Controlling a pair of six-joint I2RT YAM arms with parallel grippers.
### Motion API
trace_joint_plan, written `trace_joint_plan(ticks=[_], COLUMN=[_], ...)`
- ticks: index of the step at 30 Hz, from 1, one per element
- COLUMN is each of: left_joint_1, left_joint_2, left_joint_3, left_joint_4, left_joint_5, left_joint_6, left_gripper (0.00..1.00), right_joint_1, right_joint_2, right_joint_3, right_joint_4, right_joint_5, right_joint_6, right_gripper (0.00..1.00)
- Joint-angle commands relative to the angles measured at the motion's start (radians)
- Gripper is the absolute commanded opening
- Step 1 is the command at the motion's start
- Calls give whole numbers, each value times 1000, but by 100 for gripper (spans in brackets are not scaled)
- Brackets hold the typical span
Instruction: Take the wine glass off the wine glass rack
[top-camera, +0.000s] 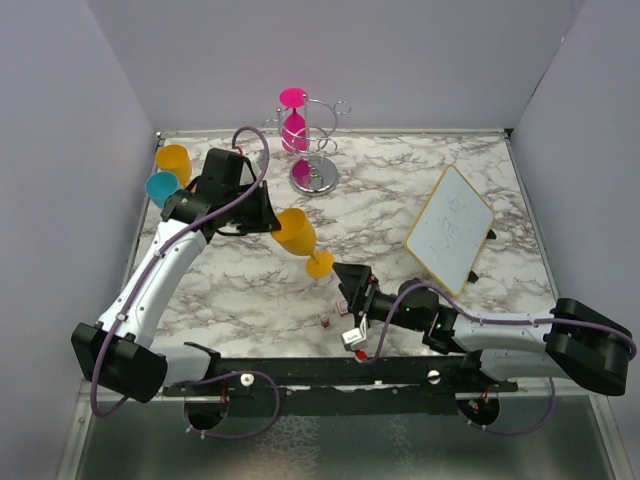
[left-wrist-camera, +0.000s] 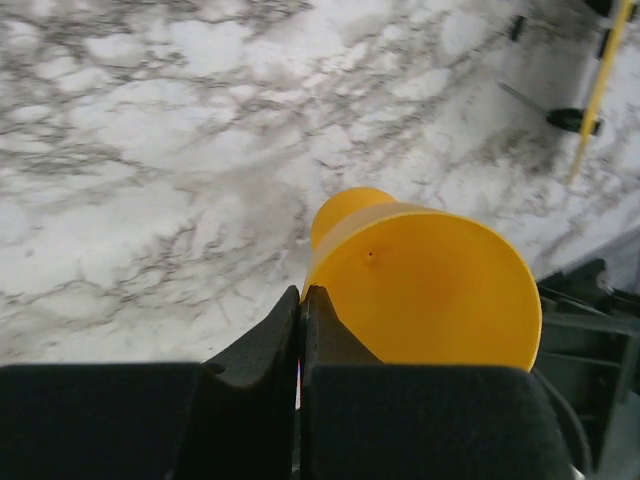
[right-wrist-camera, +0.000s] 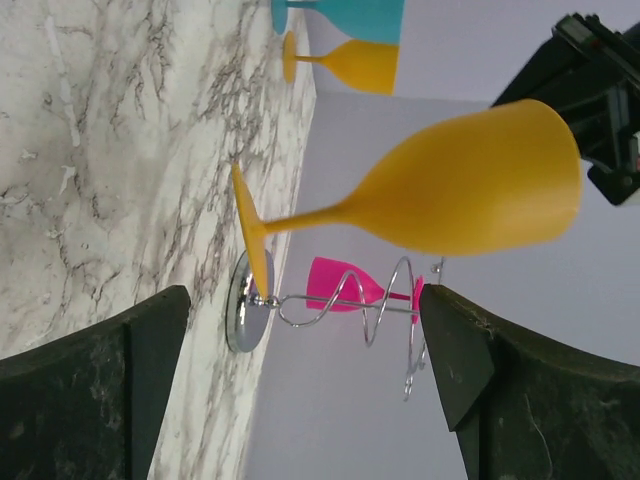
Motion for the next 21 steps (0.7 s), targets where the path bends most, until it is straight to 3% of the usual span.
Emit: trace_joint_plan(ticks=[1, 6, 13, 19, 21], left_joint_1=[-5, 26, 310, 448, 482], left_joint_2=[-63, -110, -190, -219, -208], left_joint_3=[11, -105, -233, -243, -235], left_joint_4=[-58, -48, 72, 120, 123], left_joint_5=[-393, -704, -672, -746, -785], left_joint_6=[8, -15, -37, -85, -104], left_gripper=[0, 0, 0, 0, 0], right_joint_1=[6, 6, -2, -36, -53], right_joint_2=[-44, -54, 42, 25, 12], right_joint_3=[-6, 52, 163, 179, 221], right_joint_4=[73, -30, -14, 181, 153], right_joint_5=[11, -9, 157, 269, 326], right_joint_6=[78, 218, 520, 891, 995], right_gripper=[100, 100, 100, 100, 100])
